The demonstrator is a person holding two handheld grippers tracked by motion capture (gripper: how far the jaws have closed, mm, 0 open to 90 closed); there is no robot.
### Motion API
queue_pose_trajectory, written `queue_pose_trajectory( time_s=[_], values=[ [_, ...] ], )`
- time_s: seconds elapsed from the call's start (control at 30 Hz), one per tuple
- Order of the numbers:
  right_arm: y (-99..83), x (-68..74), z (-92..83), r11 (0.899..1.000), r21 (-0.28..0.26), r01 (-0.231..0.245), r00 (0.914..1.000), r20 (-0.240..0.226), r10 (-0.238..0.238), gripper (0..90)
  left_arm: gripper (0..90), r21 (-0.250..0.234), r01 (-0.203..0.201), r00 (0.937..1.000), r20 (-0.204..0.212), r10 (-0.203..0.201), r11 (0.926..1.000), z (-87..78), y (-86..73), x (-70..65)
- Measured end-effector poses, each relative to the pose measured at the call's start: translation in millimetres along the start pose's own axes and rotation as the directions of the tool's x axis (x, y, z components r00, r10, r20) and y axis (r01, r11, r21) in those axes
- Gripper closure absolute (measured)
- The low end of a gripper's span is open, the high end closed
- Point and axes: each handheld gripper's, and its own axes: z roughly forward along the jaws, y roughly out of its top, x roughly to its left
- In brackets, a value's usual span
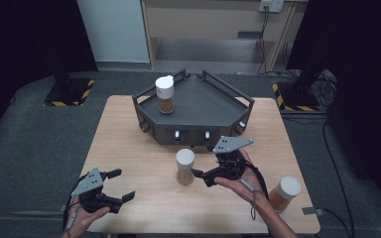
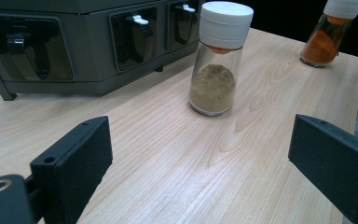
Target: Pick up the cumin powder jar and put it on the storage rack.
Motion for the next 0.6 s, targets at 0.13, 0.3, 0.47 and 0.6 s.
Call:
queue_pose_trajectory(
  time_s=[0.13,0.3,0.47,0.6],
  values=[
    [1.4,-0.3,10.3,1.000,0.014,0.009,1.0000,-0.001,-0.009,7.4,5.1,0.004,0.000,1.0000,0.001,0.000,1.0000,0.2,0.3,0.1],
    [1.1,-1.5,22.3,1.000,0.025,0.008,1.0000,-0.006,-0.008,7.5,5.1,0.009,-0.004,1.0000,0.002,0.004,0.9999,0.7,1.0,-0.1],
    [-2.0,-3.7,34.6,0.999,0.035,0.000,0.9999,-0.013,0.000,7.6,5.1,0.011,-0.004,1.0000,0.002,0.004,0.9999,1.0,1.2,-0.2],
    [-3.9,-3.8,42.9,0.999,0.044,0.003,0.9999,-0.011,-0.002,7.7,5.1,0.013,-0.004,1.0000,0.003,0.004,0.9999,1.1,1.3,-0.1]
  ],
)
